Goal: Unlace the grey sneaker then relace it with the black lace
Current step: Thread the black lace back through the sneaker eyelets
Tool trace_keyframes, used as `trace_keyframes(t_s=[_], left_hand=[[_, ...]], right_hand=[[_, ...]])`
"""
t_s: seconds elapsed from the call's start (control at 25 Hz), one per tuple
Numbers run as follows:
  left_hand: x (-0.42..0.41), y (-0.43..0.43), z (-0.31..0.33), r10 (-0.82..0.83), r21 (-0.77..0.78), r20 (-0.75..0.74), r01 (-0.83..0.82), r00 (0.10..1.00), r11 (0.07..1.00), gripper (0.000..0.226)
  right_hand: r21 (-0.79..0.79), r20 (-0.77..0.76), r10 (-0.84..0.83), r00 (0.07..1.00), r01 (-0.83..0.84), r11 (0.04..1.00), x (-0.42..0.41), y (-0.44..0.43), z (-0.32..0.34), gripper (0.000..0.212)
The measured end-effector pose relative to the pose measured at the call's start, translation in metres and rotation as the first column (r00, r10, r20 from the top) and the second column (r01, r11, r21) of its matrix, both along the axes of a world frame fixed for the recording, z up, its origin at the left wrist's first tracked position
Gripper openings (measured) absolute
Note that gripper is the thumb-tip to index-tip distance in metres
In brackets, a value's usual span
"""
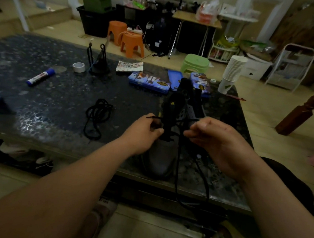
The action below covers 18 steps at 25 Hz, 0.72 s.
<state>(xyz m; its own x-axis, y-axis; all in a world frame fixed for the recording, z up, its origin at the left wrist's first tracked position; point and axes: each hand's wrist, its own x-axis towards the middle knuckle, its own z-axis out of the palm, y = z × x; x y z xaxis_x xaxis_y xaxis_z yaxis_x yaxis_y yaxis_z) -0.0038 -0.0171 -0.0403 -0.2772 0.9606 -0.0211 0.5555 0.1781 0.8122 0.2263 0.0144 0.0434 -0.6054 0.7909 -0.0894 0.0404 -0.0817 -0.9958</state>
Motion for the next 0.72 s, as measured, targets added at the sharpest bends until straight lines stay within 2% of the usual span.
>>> trace_keyframes(t_s=[0.04, 0.08, 0.16, 0.2, 0.28, 0.36, 0.4, 0.44, 0.48, 0.52, 0.56, 0.6, 0.64, 0.68, 0.72], left_hand=[[0.003, 0.002, -0.001, 0.028, 0.035, -0.086, -0.025, 0.996, 0.999, 0.014], [0.003, 0.004, -0.002, 0.046, 0.049, -0.115, -0.041, 0.992, 0.998, 0.011], [0.0, 0.009, -0.002, 0.059, 0.039, -0.114, -0.055, 0.992, 0.998, 0.017], [0.0, 0.011, -0.001, 0.058, 0.028, -0.139, -0.054, 0.989, 0.998, 0.02], [0.0, 0.012, 0.001, 0.044, -0.007, -0.184, -0.046, 0.982, 0.999, 0.023], [-0.004, 0.014, 0.005, 0.039, -0.046, -0.138, -0.046, 0.99, 0.998, 0.024], [-0.007, 0.013, 0.007, 0.044, -0.066, -0.101, -0.051, 0.994, 0.997, 0.024], [-0.01, 0.013, 0.008, 0.054, -0.083, -0.059, -0.059, 0.997, 0.995, 0.025], [-0.012, 0.012, 0.008, 0.066, -0.09, -0.019, -0.068, 0.998, 0.994, 0.026], [-0.012, 0.012, 0.008, 0.076, -0.086, 0.007, -0.075, 0.997, 0.993, 0.027], [-0.011, 0.01, 0.008, 0.075, -0.076, 0.004, -0.075, 0.997, 0.994, 0.028], [-0.008, 0.009, 0.006, 0.065, -0.067, -0.014, -0.065, 0.998, 0.996, 0.028], [-0.004, 0.008, 0.005, 0.056, -0.052, -0.039, -0.058, 0.998, 0.997, 0.027], [0.0, 0.008, 0.002, 0.052, -0.033, -0.057, -0.054, 0.997, 0.998, 0.026], [0.002, 0.009, 0.0, 0.053, -0.017, -0.067, -0.054, 0.996, 0.998, 0.025]], right_hand=[[-0.016, 0.025, -0.045, 0.999, 0.045, 0.999, 0.0, 0.001, -0.001, 0.019], [0.017, 0.111, -0.081, 0.99, 0.08, 0.997, 0.0, 0.003, -0.004, 0.021], [0.093, 0.27, -0.084, 0.959, 0.061, 0.994, 0.001, 0.0, -0.014, 0.023], [0.089, 0.248, -0.063, 0.967, 0.042, 0.995, 0.003, -0.002, -0.021, 0.023], [-0.057, 0.002, -0.043, 0.999, 0.043, 0.997, 0.013, -0.008, -0.029, 0.023], [-0.302, -0.327, -0.111, 0.938, 0.008, 0.953, 0.024, -0.009, -0.025, 0.025], [-0.402, -0.411, -0.165, 0.897, -0.016, 0.916, 0.028, -0.008, -0.023, 0.024], [-0.472, -0.405, -0.207, 0.89, -0.009, 0.882, 0.029, -0.007, -0.023, 0.025], [-0.502, -0.29, -0.218, 0.932, 0.045, 0.864, 0.028, -0.005, -0.026, 0.028], [-0.444, -0.072, -0.17, 0.983, 0.121, 0.888, 0.024, -0.006, -0.03, 0.032], [-0.306, 0.191, -0.113, 0.975, 0.168, 0.937, 0.018, -0.005, -0.037, 0.036], [-0.154, 0.402, -0.103, 0.91, 0.178, 0.972, 0.01, -0.003, -0.043, 0.041], [-0.005, 0.513, -0.143, 0.847, 0.17, 0.985, 0.001, -0.001, -0.046, 0.046], [0.126, 0.544, -0.214, 0.811, 0.173, 0.977, -0.008, 0.003, -0.049, 0.048], [0.205, 0.514, -0.274, 0.813, 0.193, 0.96, -0.016, 0.009, -0.05, 0.046]])
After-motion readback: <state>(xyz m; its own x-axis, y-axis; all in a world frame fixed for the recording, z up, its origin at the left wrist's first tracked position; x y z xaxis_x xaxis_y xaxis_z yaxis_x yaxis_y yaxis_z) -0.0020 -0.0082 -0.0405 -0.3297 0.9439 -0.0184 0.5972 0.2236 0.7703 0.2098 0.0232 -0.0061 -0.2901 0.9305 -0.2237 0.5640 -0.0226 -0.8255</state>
